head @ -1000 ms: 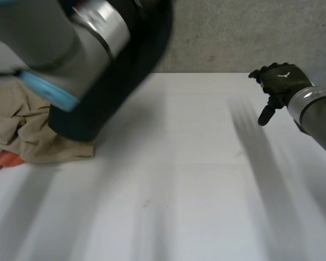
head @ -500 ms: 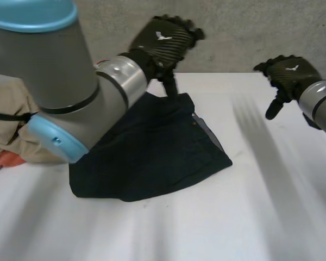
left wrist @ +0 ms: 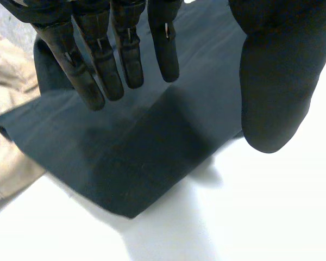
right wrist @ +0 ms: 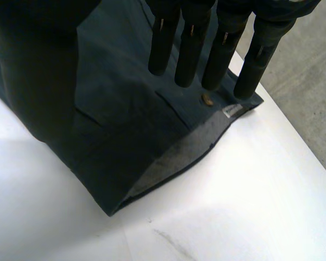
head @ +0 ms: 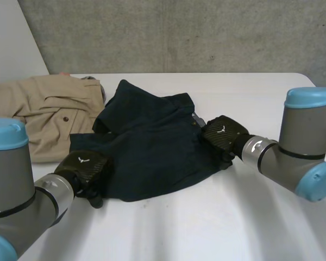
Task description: Fold the laundry.
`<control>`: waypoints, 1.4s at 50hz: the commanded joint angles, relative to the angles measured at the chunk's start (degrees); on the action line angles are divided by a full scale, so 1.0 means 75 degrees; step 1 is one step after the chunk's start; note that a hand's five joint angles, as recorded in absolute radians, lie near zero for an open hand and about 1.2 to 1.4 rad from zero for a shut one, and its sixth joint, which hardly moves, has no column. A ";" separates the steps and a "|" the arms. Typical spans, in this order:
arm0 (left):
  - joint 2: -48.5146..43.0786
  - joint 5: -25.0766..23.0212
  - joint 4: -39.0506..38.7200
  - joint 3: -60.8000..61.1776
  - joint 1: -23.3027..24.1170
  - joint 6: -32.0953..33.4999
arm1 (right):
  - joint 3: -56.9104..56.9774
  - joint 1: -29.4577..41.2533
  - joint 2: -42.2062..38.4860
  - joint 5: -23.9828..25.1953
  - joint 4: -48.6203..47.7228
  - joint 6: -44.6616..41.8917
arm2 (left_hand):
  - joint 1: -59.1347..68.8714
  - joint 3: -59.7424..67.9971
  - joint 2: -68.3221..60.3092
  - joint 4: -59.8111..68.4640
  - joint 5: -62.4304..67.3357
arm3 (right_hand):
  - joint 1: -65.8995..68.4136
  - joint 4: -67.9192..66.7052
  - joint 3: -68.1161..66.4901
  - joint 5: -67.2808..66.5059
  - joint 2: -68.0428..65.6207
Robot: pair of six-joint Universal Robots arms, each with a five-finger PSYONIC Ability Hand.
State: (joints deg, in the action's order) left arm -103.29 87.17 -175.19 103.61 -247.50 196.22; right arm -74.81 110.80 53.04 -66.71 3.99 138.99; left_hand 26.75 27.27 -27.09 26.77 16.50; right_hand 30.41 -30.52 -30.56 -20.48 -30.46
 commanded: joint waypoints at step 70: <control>-0.1874 -0.0419 -0.1645 -0.9678 0.0305 0.0537 | 0.4363 -0.0336 0.1282 -0.2835 -0.1991 0.3228 | 0.7100 0.7030 -0.7054 0.7097 0.7133 | 0.6612 -0.6597 -0.6592 -0.6603 -0.6605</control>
State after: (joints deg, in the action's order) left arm -120.74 83.72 -171.42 32.47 -244.03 213.36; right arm -41.95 108.41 58.27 -86.24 8.44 156.51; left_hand 64.57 68.17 -68.27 68.65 57.30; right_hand 62.13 -68.37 -67.93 -57.66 -67.20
